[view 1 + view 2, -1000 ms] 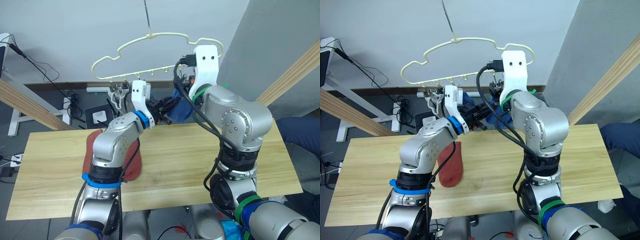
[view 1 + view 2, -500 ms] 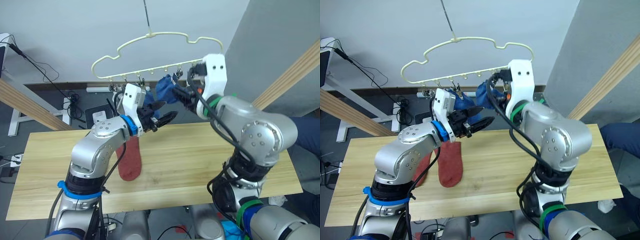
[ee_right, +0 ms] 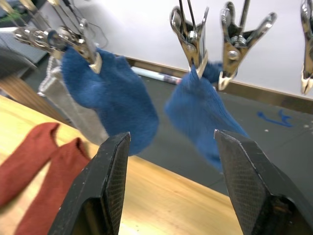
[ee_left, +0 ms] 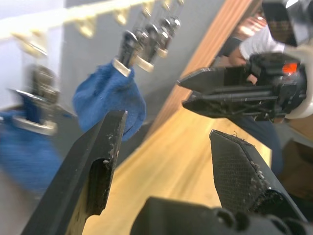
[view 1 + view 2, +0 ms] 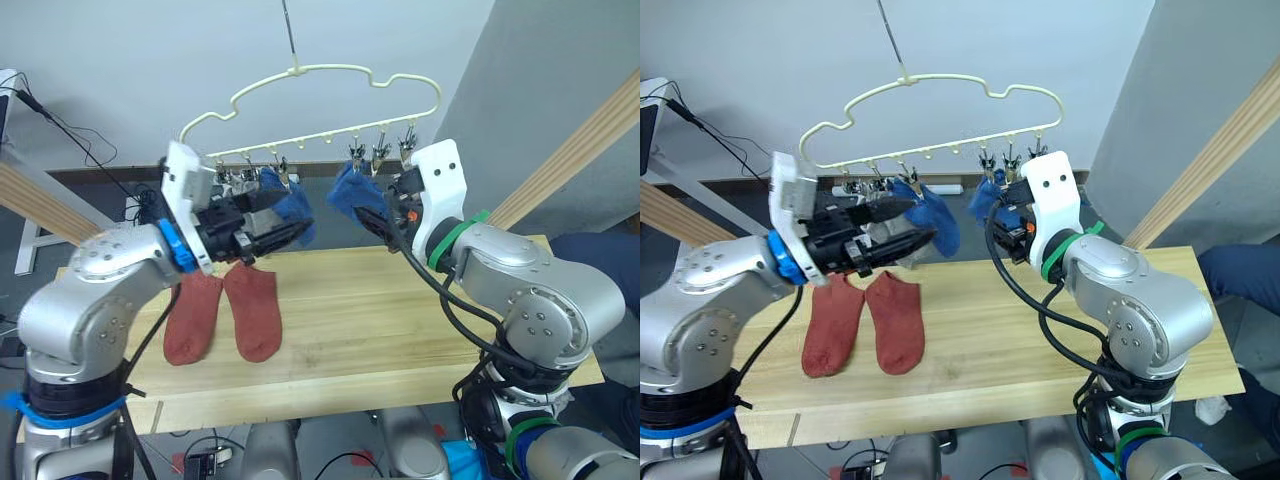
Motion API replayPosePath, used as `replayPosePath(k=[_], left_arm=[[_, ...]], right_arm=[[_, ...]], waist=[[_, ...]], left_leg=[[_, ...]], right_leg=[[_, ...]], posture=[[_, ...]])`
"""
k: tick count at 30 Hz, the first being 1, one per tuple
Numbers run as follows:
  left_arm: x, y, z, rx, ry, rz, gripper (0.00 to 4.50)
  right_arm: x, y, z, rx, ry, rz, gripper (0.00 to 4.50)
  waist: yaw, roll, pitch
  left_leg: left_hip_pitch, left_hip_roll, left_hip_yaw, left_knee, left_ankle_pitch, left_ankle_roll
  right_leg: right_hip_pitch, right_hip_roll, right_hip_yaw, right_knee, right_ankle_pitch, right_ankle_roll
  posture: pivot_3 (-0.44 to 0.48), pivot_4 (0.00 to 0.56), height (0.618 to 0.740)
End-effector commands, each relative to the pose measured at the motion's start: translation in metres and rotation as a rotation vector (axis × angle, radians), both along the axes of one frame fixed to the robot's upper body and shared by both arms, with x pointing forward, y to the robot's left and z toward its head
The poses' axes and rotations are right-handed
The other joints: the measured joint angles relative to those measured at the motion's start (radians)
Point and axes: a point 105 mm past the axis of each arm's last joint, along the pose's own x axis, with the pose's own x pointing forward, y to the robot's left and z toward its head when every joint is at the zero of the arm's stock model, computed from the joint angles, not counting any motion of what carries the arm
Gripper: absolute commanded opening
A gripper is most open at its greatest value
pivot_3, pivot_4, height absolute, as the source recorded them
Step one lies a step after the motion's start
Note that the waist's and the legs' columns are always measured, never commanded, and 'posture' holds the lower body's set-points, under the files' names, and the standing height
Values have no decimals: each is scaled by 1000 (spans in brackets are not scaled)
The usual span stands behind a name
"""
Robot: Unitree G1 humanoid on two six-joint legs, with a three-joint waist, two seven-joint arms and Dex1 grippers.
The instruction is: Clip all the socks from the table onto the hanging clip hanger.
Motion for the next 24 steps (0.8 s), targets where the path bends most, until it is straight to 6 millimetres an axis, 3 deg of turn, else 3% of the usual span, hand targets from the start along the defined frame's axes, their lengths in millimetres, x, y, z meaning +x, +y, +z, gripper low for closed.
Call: replayPosePath(k=[1,7,13,18,24], left_arm=[[-16,6,32,-10,-101,-63,3119],[-26,7,56,-24,-143,-140,3119],[-28,12,65,-10,-134,-177,3119],[-34,16,64,-8,-25,-230,3119],[-29,15,61,6,-36,-205,3119]], right_arm=[[-2,-5,9,11,-109,-63,2847],[1,-8,2,27,-119,-128,2847],[5,-12,6,51,-144,-184,2847],[5,-7,11,75,-155,-199,2847],[10,1,23,116,-174,-210,2847]], waist=[[4,-1,0],[6,-2,-1],[5,-2,-2],[4,-2,-2],[6,-2,-2]], left_leg=[[0,0,0,0,0,0],[0,0,0,0,2,-4],[0,0,-1,0,3,-4],[0,1,-1,1,3,-5],[0,0,-1,2,3,-5]], right_leg=[[0,0,0,0,0,0],[0,0,0,0,0,0],[0,0,-1,2,0,0],[0,0,-1,3,0,0],[0,0,-1,4,0,-1]], posture=[[-191,314,740],[-181,298,740],[-190,294,740],[-197,305,740],[-206,314,740]])
